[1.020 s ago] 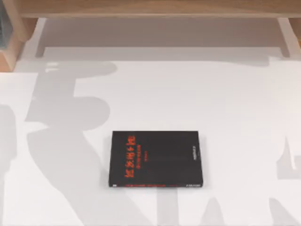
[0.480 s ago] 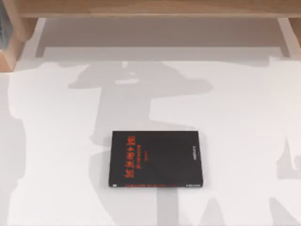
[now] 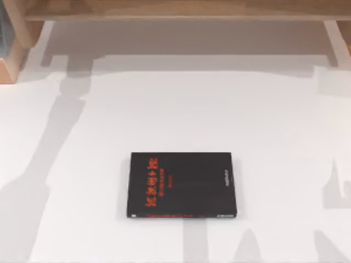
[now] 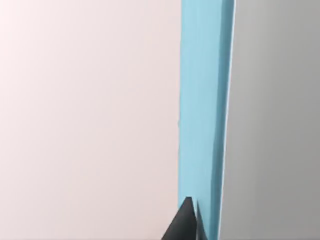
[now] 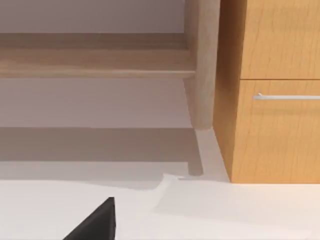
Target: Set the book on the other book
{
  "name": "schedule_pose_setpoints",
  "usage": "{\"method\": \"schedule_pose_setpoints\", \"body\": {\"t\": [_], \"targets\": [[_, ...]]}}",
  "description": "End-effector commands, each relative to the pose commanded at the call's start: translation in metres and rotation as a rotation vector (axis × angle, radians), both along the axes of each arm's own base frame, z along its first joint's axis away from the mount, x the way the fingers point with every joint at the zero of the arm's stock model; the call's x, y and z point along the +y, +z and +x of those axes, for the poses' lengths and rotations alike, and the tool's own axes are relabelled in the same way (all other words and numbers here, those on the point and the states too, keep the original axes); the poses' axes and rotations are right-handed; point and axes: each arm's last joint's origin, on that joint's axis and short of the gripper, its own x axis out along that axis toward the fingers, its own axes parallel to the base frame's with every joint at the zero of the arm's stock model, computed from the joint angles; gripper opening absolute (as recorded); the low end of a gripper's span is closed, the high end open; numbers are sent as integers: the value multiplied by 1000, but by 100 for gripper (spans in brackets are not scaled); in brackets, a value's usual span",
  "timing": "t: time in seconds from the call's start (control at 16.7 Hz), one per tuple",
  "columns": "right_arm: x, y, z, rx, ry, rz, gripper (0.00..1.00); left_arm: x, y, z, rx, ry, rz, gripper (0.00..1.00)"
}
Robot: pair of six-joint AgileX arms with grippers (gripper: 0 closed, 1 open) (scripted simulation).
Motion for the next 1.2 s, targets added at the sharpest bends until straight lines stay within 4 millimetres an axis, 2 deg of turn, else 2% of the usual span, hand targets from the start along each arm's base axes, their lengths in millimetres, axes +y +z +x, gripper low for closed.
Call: {"method": "schedule_pose_setpoints", "body": {"t": [0.12,0.24,0.42,0.6,0.78,0.9,1.02,1.2], "targets": [[0,0,0,0,0,0,100,-50,-15,-19,81,-38,47,0],[0,0,0,0,0,0,100,-99,-44,-39,199,-80,137,0],[0,0,0,0,0,0,100,-164,-110,-75,403,-132,370,0],[0,0,0,0,0,0,100,-206,-190,-118,579,-159,692,0],[0,0,0,0,0,0,100,-221,-263,-160,691,-161,1020,0],[0,0,0,0,0,0,100,-219,-299,-183,730,-155,1200,0],[0,0,0,0,0,0,100,-216,-321,-197,747,-149,1319,0],[0,0,0,0,0,0,100,-214,-327,-202,751,-146,1356,0]]}}
